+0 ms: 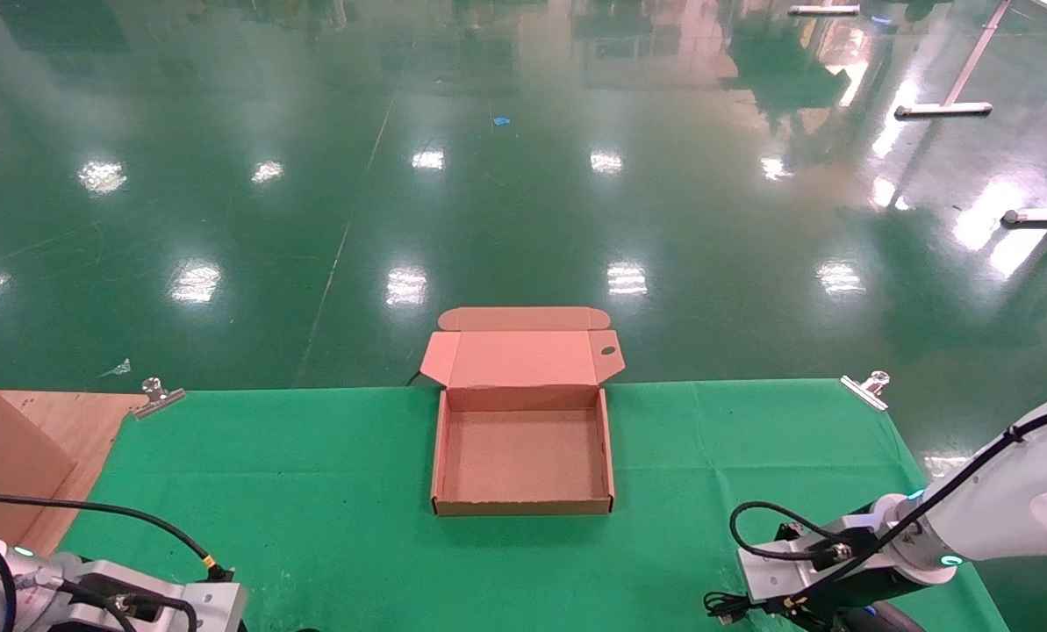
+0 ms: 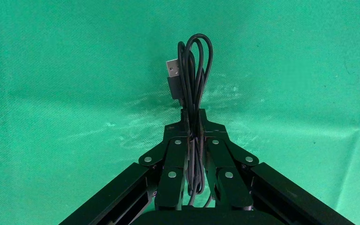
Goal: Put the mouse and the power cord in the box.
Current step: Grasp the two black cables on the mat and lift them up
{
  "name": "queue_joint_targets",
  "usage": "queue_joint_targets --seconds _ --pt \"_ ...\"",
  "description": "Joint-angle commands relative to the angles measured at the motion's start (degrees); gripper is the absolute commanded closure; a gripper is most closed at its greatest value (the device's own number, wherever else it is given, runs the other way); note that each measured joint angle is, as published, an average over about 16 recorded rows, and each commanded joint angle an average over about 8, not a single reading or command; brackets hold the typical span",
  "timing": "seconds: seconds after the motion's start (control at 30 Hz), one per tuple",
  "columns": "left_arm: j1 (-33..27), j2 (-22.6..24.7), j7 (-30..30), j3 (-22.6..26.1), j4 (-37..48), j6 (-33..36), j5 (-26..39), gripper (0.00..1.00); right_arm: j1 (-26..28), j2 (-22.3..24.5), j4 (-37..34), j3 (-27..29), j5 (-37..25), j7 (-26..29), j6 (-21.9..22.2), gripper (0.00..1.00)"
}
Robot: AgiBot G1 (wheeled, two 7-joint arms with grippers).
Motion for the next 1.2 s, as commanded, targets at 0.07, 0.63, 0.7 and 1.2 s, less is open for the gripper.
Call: queue_joint_targets --seconds 0.07,0.63,0.7,1.2 --pt "-0.1 0.0 0.0 0.0 0.1 0.1 0.0 0.00 -0.1 0.0 0.0 0.0 0.1 0.0 0.0 1.00" --pt "1.4 1.0 0.1 1.1 0.0 -4.8 1.5 0.00 -0.8 0.4 0.1 0.3 0.5 -0.4 -0.1 1.00" --pt "1.6 1.1 0.1 1.1 0.1 -5.6 1.6 0.00 -0.9 0.4 0.1 0.4 0.5 -0.5 0.0 1.00" --pt "2.3 1.2 0.8 1.0 0.1 -6.3 1.5 1.00 -1.7 0.4 0.1 0.6 0.9 -0.4 1.2 1.00"
